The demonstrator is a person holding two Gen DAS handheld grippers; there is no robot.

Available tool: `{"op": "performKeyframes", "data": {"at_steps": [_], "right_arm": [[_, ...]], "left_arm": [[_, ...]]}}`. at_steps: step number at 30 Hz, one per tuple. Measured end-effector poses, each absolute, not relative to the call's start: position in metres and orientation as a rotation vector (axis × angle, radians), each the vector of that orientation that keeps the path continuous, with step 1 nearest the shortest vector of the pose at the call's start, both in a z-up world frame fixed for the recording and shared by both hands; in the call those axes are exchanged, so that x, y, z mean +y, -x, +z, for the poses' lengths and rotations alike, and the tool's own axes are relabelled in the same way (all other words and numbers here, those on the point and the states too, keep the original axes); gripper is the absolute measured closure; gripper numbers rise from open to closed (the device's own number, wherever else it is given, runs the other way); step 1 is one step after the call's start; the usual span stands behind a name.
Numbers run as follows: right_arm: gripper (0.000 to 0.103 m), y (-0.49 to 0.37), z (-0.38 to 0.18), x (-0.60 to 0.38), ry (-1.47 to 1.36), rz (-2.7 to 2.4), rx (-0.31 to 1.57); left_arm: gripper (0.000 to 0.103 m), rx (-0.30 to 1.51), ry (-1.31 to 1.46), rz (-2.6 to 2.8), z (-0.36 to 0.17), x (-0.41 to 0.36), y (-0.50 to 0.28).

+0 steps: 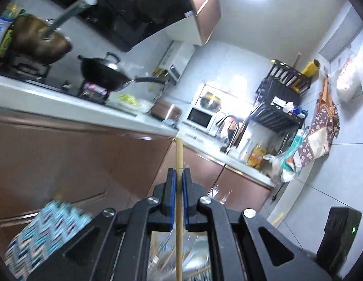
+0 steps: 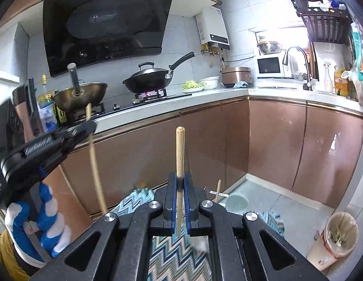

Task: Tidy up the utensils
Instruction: 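Carry both chopsticks into the wire holder and open both tools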

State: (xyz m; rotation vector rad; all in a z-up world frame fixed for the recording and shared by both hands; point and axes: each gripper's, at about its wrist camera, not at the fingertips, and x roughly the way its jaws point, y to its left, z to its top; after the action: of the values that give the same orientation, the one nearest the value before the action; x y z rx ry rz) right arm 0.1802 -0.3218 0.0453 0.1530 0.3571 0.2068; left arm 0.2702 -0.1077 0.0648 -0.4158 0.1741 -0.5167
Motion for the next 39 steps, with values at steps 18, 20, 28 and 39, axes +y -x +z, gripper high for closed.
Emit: {"op": "performKeyframes", "data": {"at_steps": [18, 20, 28, 39], "right_arm": [[0.097, -0.261, -0.041, -0.334, -0.113, 0.157, 0.473], [0.097, -0.261, -0.045, -0.332, -0.107, 0.149, 0.486], [0.080, -0.249, -0.031, -0.334, -0.113, 0.121, 0.473], [0.057, -0.186, 0.018, -0.321, -0.110, 0.062, 0.393]], "left_arm": [[0.097, 0.165, 0.355, -0.394, -0.039, -0.209, -0.361], [0.096, 0.172, 0.336, -0.393, -0.046, -0.212, -0.362], [0.066, 0.194, 0.311, -0.410, -0.035, -0.196, -0.342], [0.034, 0.242, 0.193, -0.336, 0.024, -0.137, -0.273]]}}
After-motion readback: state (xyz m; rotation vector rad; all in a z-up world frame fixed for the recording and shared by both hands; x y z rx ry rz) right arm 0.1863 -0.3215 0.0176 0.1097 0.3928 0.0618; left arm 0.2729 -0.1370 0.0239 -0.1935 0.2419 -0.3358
